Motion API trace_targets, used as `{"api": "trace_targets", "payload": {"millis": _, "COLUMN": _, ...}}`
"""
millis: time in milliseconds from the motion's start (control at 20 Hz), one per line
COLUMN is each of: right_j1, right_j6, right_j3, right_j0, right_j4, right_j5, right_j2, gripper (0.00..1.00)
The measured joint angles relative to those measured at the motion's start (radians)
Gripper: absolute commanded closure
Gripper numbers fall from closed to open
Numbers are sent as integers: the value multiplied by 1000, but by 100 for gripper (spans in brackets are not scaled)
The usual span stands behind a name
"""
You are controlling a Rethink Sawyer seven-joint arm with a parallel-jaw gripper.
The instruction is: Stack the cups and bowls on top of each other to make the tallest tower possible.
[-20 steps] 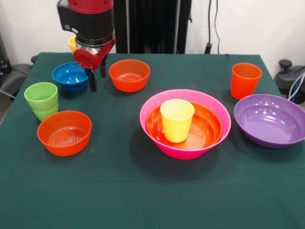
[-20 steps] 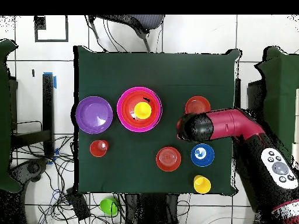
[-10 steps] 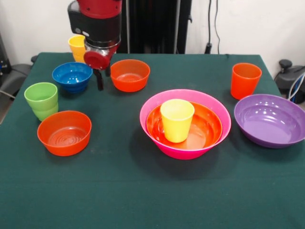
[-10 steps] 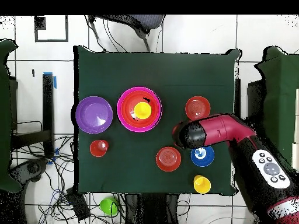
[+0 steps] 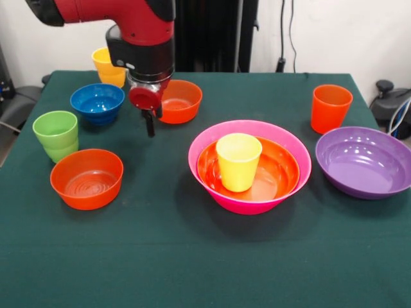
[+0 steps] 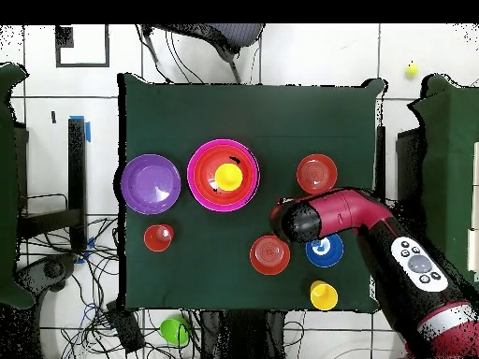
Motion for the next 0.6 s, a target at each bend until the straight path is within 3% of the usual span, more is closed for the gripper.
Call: {"api": "trace_targets", "payload": {"millis": 600, "right_j1": 43, "right_j6": 0, "right_j3": 26, "right_j0": -59, "right_j4": 16, "right_j5": -15, "right_j2": 35, "gripper": 0}}
